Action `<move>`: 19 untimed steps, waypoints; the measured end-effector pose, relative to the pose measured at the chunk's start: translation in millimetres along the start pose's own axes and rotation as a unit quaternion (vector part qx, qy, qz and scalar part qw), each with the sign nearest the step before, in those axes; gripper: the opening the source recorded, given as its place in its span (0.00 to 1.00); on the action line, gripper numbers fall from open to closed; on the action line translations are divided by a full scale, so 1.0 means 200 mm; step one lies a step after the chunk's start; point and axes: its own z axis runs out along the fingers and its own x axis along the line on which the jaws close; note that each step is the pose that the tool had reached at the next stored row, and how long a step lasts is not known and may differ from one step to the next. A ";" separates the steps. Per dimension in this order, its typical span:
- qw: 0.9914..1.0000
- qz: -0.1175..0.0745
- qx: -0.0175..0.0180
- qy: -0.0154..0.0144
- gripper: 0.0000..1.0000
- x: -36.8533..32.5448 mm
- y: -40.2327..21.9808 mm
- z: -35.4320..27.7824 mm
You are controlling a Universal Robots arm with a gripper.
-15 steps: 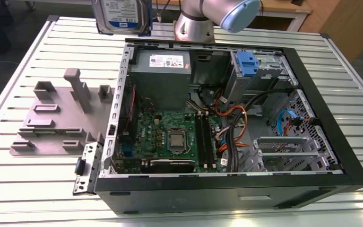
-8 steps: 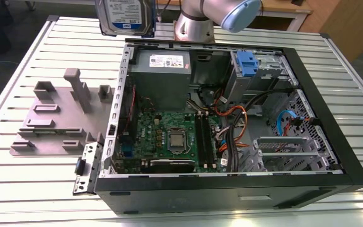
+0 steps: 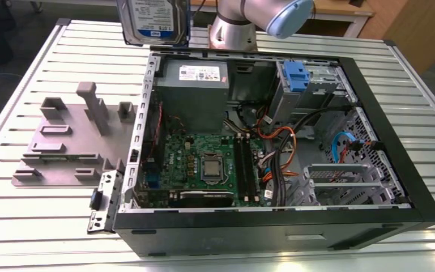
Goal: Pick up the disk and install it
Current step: 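Pick up the disk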
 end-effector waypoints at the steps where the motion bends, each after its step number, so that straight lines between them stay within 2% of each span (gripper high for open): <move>1: 1.000 0.000 0.000 0.000 0.36 0.004 -0.004 0.000; 11: 1.000 0.000 0.000 0.000 0.36 0.037 -0.055 -0.001; 19: 1.000 0.000 0.000 -0.002 0.36 0.055 -0.094 -0.001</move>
